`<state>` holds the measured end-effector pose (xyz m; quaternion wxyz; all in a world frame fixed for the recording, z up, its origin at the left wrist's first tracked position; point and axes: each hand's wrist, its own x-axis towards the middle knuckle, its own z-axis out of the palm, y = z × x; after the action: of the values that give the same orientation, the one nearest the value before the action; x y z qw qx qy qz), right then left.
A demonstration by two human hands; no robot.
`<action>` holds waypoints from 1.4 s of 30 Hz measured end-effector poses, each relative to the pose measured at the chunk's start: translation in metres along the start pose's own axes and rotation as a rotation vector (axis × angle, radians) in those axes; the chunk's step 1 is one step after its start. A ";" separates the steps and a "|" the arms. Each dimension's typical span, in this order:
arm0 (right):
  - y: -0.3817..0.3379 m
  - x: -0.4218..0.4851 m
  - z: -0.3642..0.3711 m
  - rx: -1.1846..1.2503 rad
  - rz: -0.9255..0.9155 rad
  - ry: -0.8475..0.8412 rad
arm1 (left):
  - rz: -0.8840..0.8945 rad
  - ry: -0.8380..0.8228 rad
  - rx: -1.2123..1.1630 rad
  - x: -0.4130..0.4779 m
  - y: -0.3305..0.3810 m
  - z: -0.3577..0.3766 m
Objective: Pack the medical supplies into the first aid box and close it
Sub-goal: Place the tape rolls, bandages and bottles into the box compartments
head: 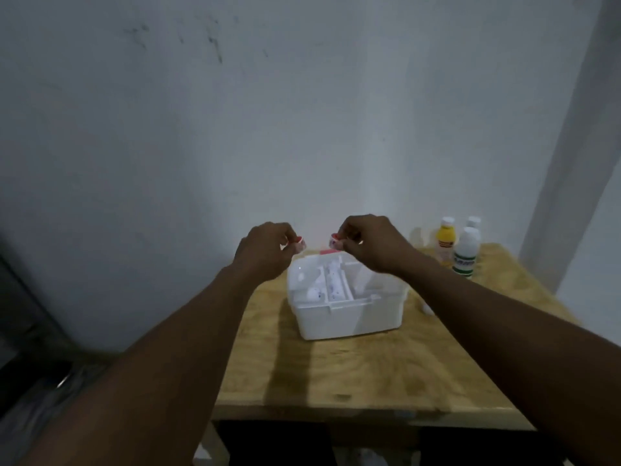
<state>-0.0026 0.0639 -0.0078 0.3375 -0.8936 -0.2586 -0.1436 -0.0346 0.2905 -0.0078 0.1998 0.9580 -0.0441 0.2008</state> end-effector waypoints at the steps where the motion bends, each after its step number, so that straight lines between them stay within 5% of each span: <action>1: -0.005 0.000 0.010 -0.002 -0.007 -0.025 | 0.000 -0.014 -0.007 -0.003 -0.008 0.002; 12: -0.012 -0.005 0.057 -0.161 -0.013 -0.203 | 0.008 -0.166 0.032 -0.014 -0.017 0.025; 28: -0.009 -0.007 0.062 -0.301 -0.025 -0.123 | -0.065 -0.187 -0.014 -0.017 -0.010 0.028; 42: 0.041 -0.033 -0.040 -0.170 0.160 0.101 | 0.058 -0.115 -0.034 0.009 0.075 0.042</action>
<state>-0.0102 -0.0014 -0.0144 0.2833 -0.9285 -0.1561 -0.1825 -0.0236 0.2052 -0.0121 0.2070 0.9628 -0.0868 0.1505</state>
